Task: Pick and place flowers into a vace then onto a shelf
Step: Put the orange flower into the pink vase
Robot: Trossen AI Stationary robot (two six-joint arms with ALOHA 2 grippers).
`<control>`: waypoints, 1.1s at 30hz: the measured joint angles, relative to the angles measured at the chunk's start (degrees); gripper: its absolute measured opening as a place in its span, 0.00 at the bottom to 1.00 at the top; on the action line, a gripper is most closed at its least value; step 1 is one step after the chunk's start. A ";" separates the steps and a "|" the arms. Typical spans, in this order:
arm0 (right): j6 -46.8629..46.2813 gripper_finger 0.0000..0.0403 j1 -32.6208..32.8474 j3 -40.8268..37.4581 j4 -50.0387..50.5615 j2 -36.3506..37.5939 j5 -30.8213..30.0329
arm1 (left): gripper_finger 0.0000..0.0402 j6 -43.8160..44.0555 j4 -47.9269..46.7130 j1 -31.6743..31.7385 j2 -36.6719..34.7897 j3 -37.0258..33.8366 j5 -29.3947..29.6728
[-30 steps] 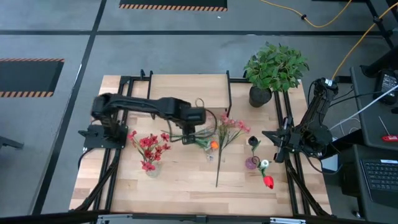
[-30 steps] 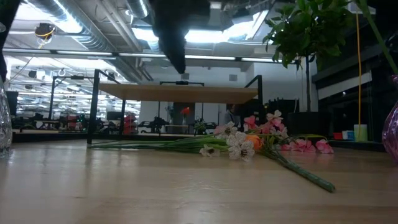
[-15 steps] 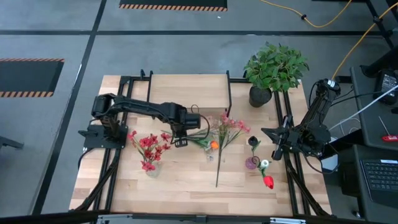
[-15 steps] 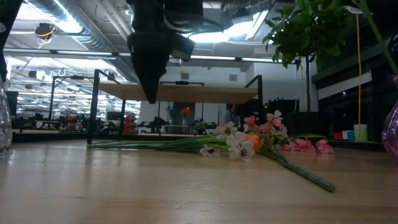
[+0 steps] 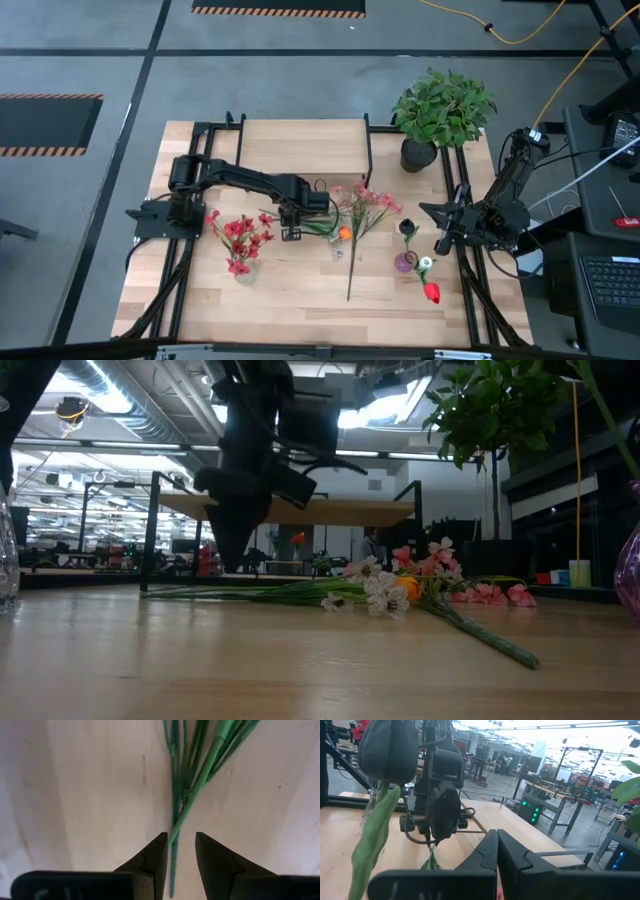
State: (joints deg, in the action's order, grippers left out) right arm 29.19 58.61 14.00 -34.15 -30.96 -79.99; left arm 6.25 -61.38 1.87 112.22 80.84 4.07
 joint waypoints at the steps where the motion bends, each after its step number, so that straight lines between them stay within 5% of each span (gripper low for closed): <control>1: 0.00 0.01 0.00 0.00 0.02 -0.02 0.00 | 0.23 -0.01 -0.05 0.13 0.37 0.00 -0.42; 33: 0.00 0.01 0.00 0.00 0.02 0.00 0.00 | 0.14 -2.10 -0.60 3.37 3.98 0.02 1.32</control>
State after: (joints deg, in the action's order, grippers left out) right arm 29.19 58.61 14.00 -34.13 -30.96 -79.99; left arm 4.15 -61.99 5.23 116.20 80.86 5.39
